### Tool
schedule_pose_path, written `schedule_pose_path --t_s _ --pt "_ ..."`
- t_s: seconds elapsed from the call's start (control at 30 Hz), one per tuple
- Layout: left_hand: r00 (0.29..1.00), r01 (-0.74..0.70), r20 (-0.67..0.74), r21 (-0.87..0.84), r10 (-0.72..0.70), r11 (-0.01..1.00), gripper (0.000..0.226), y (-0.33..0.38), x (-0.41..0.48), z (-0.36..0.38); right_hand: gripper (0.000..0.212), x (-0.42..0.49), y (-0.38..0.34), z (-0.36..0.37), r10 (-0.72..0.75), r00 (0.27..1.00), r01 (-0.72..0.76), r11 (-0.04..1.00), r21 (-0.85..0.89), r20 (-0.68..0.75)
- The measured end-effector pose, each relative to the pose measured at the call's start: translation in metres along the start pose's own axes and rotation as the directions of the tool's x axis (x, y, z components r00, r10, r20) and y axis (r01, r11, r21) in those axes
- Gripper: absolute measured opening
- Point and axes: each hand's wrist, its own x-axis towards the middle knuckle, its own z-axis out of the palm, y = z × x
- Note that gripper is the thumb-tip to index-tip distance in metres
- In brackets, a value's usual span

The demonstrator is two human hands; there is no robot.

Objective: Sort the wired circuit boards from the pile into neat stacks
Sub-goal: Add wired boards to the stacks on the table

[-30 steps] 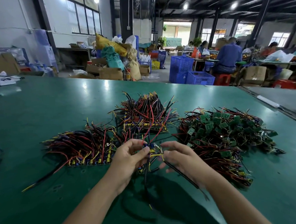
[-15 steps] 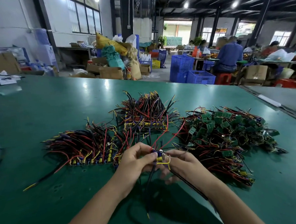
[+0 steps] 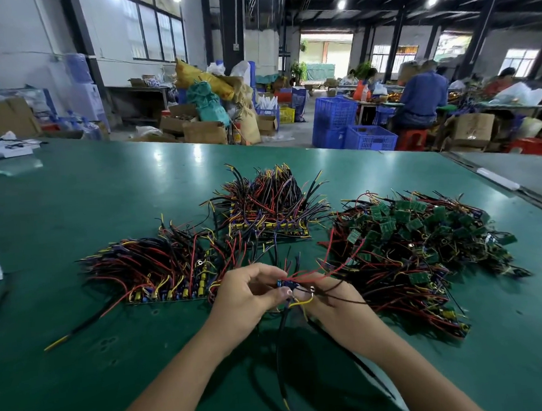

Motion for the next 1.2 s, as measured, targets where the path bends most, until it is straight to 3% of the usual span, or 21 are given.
schedule_pose_path --t_s 0.07,0.17,0.23,0.37,0.5,0.63,0.73,0.9,1.03,1.13,1.2 --pt "1.0 0.0 0.011 -0.003 0.0 1.0 0.019 -0.002 -0.001 0.002 0.005 0.002 -0.004 0.006 0.087 0.996 -0.074 0.944 0.322 -0.027" --pt "0.998 0.047 0.056 -0.089 -0.042 0.995 0.019 -0.002 -0.003 0.005 0.012 0.002 -0.006 0.003 0.088 0.996 -0.068 0.895 0.44 -0.027" --pt "0.992 0.093 0.105 -0.182 -0.075 0.979 0.03 -0.002 -0.004 0.006 0.015 0.001 -0.006 0.001 0.072 0.997 -0.053 0.903 0.426 -0.028" --pt "0.987 0.096 0.142 -0.19 -0.069 0.977 0.031 -0.002 -0.005 0.007 0.016 -0.001 0.001 -0.002 -0.012 0.998 0.024 0.982 0.185 -0.069" --pt "0.993 0.052 0.114 -0.192 -0.03 0.98 0.028 -0.002 -0.006 0.007 0.013 0.0 -0.003 -0.002 -0.018 0.998 0.031 0.969 0.246 -0.054" --pt "0.996 0.058 0.08 -0.183 -0.044 0.981 0.004 -0.001 -0.008 0.011 0.012 -0.005 -0.006 -0.001 -0.038 0.998 0.045 0.98 0.196 -0.043" --pt "0.998 0.046 0.05 -0.152 -0.039 0.987 0.016 -0.002 -0.01 0.012 0.011 -0.007 -0.01 0.0 -0.032 0.998 0.042 0.978 0.204 -0.051" --pt "0.998 0.036 0.054 -0.158 -0.028 0.987 0.017 -0.002 -0.011 0.008 0.026 -0.007 -0.011 0.002 -0.009 0.999 0.02 0.97 0.242 -0.047" --pt "0.995 0.06 0.087 -0.236 -0.04 0.97 0.012 -0.002 -0.011 0.008 0.007 -0.008 -0.007 0.002 0.026 0.998 -0.006 0.947 0.321 -0.06" --pt "0.988 0.099 0.147 -0.303 -0.056 0.948 0.011 -0.001 -0.009 0.002 0.003 -0.007 -0.006 0.003 0.039 0.998 -0.017 0.941 0.339 -0.057" --pt "0.984 0.092 0.17 -0.246 -0.05 0.965 0.011 -0.002 -0.007 -0.004 0.006 -0.005 -0.005 0.003 0.075 0.996 -0.051 0.938 0.342 -0.057"
